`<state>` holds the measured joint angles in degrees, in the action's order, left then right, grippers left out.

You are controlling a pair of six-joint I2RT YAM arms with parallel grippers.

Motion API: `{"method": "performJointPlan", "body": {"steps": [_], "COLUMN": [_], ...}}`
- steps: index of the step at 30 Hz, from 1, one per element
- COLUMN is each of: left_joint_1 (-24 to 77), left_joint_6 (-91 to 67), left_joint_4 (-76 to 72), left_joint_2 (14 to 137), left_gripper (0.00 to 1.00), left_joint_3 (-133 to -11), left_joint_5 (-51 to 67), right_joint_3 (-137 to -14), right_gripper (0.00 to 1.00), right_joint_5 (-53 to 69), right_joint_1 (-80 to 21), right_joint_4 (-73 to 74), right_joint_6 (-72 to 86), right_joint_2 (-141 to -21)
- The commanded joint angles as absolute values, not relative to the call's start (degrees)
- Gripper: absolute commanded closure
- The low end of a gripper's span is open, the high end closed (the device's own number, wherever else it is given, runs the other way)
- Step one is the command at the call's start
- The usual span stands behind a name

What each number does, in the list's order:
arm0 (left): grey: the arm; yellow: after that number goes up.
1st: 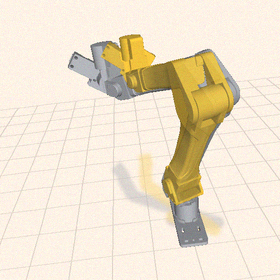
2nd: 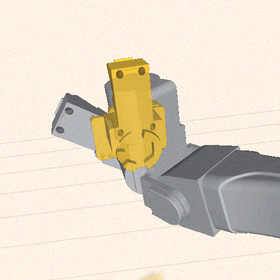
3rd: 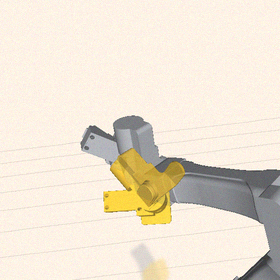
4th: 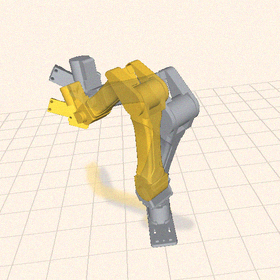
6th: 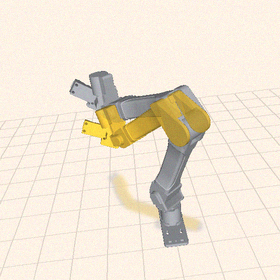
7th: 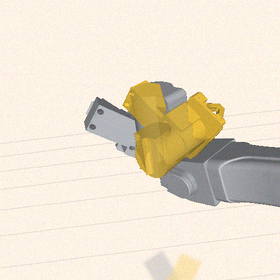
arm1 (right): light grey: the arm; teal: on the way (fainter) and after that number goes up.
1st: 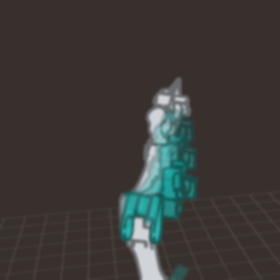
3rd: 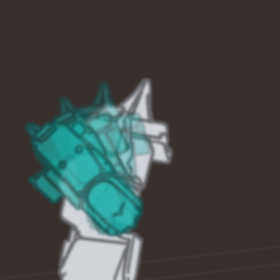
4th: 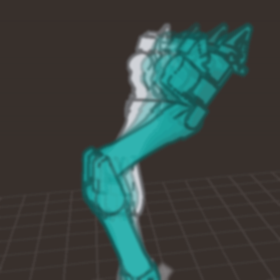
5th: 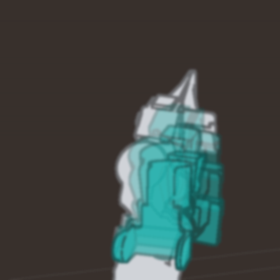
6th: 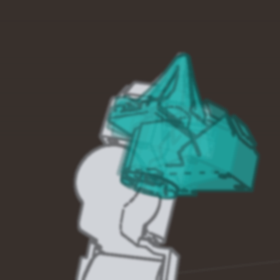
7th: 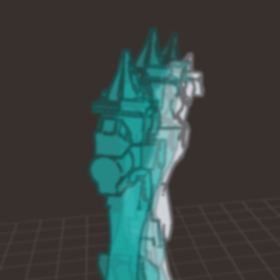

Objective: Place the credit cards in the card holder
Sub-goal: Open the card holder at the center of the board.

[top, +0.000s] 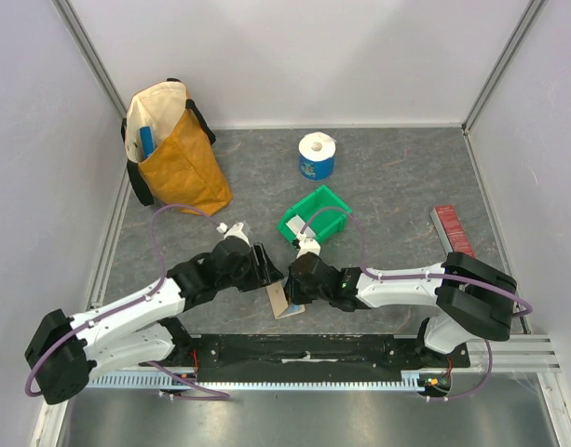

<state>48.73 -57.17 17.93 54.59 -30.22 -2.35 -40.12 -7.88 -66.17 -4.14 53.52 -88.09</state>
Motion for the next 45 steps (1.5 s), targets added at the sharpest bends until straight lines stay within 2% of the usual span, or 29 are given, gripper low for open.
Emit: {"method": "performJointPlan", "body": {"steps": [1,17,21,31,39,45], "left_joint_1": [49.22,52.47,53.0,53.09,53.09,53.17], "left_joint_6": [-60.82,-63.46,-63.02,-61.0,-62.22,-62.49], "left_joint_4": [19.95,24.87,26.01,30.58,35.15,36.21], "left_joint_2": [57.21,64.95,65.3,61.53,55.82,56.16], "left_gripper": [0.36,0.37,0.45,0.8,0.81,0.8], "left_joint_3": [-33.83,-37.44,-38.23,-37.44,-35.42,-34.28], "left_joint_5": [-1.06,-1.5,-2.02,-2.73,-4.92,-5.01], "right_joint_3": [-40.87,-40.61,-40.6,-40.52,-40.96,-41.66], "right_gripper": [1.0,1.0,1.0,1.0,1.0,1.0], "right_joint_5": [-9.76,-9.93,-10.19,-10.99,-11.07,-10.64], "right_joint_1": [-66.62,-66.8,-66.8,-66.8,-66.8,-66.8], "right_joint_4": [-3.6,-4.04,-3.87,-3.08,-2.64,-2.46], "right_joint_6": [53.44,53.52,53.53,53.7,53.61,53.52], "right_joint_2": [-89.21,-88.95,-88.86,-88.59,-88.86,-89.3]}}
